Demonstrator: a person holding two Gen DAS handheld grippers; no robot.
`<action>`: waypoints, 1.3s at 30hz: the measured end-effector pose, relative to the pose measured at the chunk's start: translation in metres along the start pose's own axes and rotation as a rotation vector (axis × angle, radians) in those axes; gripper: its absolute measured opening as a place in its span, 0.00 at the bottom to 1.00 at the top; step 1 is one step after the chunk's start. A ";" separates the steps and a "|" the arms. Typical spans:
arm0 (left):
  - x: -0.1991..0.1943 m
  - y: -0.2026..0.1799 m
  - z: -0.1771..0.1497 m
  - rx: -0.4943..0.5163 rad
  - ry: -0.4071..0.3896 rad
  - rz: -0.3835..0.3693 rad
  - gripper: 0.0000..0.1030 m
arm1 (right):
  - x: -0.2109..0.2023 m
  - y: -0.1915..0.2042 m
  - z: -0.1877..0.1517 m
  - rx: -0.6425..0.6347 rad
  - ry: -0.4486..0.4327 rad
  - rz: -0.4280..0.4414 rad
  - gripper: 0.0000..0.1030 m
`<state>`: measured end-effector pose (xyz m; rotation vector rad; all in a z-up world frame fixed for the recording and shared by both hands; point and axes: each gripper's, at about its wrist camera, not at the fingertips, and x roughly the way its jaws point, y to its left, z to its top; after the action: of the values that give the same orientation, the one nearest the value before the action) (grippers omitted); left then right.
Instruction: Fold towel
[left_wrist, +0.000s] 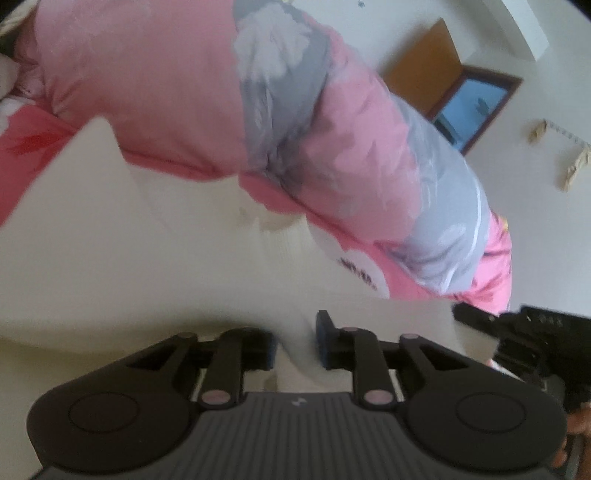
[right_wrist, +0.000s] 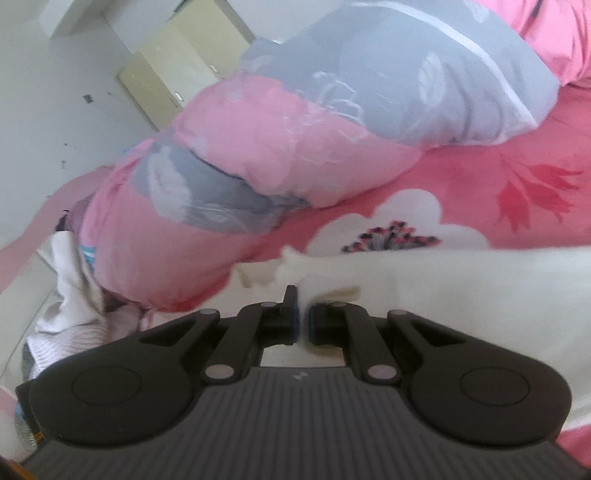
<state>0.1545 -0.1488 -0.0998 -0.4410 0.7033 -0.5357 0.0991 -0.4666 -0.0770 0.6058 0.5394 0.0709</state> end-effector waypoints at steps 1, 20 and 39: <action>-0.007 0.002 -0.002 0.027 -0.002 0.002 0.37 | 0.003 -0.003 -0.001 0.004 0.006 -0.004 0.04; -0.105 0.077 -0.006 0.154 -0.060 0.175 0.50 | 0.026 -0.028 -0.018 0.025 0.080 -0.087 0.04; -0.106 0.092 -0.009 0.144 -0.072 0.130 0.53 | -0.025 -0.042 -0.015 0.112 -0.013 -0.154 0.17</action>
<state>0.1092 -0.0161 -0.1046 -0.2760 0.6155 -0.4422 0.0664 -0.4981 -0.0995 0.6718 0.5781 -0.1093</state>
